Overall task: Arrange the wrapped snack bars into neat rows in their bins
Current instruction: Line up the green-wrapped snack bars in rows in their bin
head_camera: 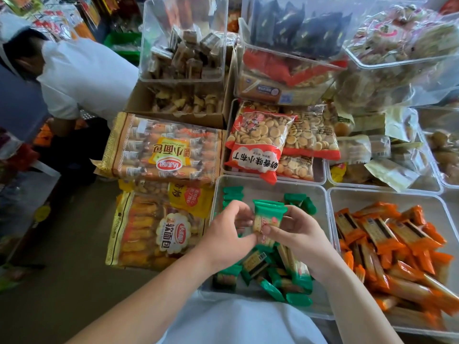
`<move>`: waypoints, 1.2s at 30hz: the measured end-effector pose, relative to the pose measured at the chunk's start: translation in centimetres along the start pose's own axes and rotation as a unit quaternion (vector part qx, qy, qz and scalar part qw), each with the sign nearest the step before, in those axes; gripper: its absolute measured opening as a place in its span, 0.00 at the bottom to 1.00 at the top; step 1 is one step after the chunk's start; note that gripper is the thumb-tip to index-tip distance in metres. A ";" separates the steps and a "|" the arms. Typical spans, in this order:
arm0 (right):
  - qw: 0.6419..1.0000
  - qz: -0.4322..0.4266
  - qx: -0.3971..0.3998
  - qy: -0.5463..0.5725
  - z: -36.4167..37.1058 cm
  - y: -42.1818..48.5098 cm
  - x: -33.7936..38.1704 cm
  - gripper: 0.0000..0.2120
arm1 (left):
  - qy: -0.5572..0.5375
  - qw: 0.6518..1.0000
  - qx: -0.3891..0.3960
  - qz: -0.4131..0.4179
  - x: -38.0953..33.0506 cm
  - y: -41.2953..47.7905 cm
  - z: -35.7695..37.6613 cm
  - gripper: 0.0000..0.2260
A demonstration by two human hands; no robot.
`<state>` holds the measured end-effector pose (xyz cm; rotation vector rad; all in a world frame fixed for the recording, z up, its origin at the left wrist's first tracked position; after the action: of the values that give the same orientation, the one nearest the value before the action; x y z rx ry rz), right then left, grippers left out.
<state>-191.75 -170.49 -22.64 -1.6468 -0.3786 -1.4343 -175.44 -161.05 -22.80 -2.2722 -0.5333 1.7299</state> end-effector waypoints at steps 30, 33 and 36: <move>0.886 0.028 -0.059 -0.460 -0.9 11.1 -1.6 0.24 | 0.049 0.997 -0.038 -0.049 4.4 1.9 -3.5 0.14; 0.911 0.051 -0.077 -0.402 0.2 12.5 -4.0 0.23 | 0.025 0.998 -0.034 -0.056 4.6 1.6 -3.6 0.15; 0.938 0.057 -0.131 -0.316 1.0 12.8 -5.4 0.24 | 0.019 0.997 -0.037 -0.059 4.8 1.4 -3.8 0.15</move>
<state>-183.43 -175.10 -32.76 -2.3019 -0.4497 -0.8625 -170.49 -160.21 -26.55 -2.2679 -0.7181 1.6340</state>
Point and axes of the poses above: each hand's wrist, its own y-axis towards the middle knuckle, its own z-axis out of the palm, x = y × z, the point moved 2 cm from there along y, towards the middle knuckle, and after that the axes turned 12 degrees about x, right-handed, at the moved point
